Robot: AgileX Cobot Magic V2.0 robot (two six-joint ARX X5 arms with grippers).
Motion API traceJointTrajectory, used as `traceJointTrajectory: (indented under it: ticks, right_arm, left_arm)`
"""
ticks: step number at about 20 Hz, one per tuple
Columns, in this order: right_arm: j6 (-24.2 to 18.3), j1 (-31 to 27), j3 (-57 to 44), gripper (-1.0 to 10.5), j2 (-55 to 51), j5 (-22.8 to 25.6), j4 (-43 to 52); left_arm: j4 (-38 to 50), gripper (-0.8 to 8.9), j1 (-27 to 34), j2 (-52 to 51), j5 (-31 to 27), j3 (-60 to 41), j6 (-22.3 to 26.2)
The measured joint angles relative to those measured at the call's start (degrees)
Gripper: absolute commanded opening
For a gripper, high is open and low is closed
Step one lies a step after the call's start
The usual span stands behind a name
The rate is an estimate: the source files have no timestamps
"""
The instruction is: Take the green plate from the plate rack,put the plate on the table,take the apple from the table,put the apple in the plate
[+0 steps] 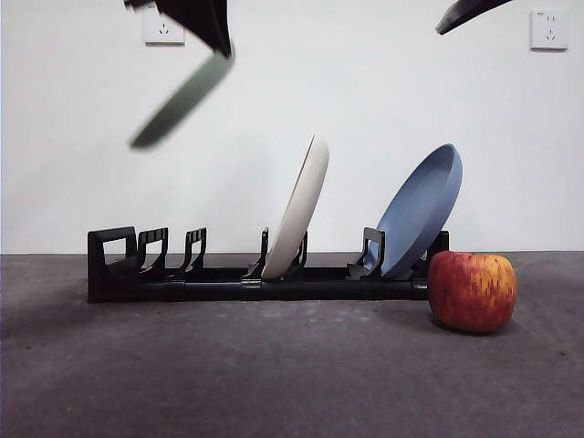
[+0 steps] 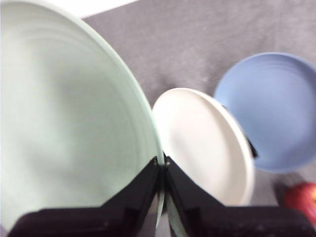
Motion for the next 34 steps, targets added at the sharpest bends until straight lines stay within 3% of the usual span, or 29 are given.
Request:
traceJointTrajectory:
  ticks: [3,8,12,17,22,26,30,34]
  right_arm:
    - [0.0,-0.02,0.0,5.9,0.0,3.43,0.0]
    - [-0.02,-0.42,0.0,5.9,-0.02,4.63,0.17]
    - [-0.68,-1.57,0.0,5.9,0.0,4.83,0.15]
    - [-1.14,-3.58,0.0,5.9,0.0,5.77,-2.03]
    - [-1.55,-3.8,0.0,5.9,-0.02,6.16,-3.58]
    - [-1.55,-3.8,0.0,5.9,-0.02,6.14,-4.39]
    - [-1.55,-3.8,0.0,5.9,-0.02,6.16,-6.16]
    - [-1.55,-3.8,0.0,5.9,-0.02,6.16,-7.04]
  left_arm:
    - [-11.19,-0.09,-2.14,-0.02,0.24,8.33,1.97]
    - [-11.87,-0.09,-7.8,-5.33,1.09,8.76,2.89]
    - [-11.87,-0.09,-17.38,-13.14,-6.29,6.29,4.04]
    - [-11.87,-0.09,-26.93,-28.15,-14.71,-15.74,3.15]
    - [-11.87,-0.09,-32.02,-39.71,-16.22,-39.47,-4.42]
    - [-6.78,-0.09,-33.68,-40.17,-19.32,-53.81,-9.86]
    - [7.8,-0.09,-33.77,-37.81,-19.26,-64.59,-10.82]
    - [15.78,-0.09,-33.77,-31.61,-17.51,-67.19,-10.6]
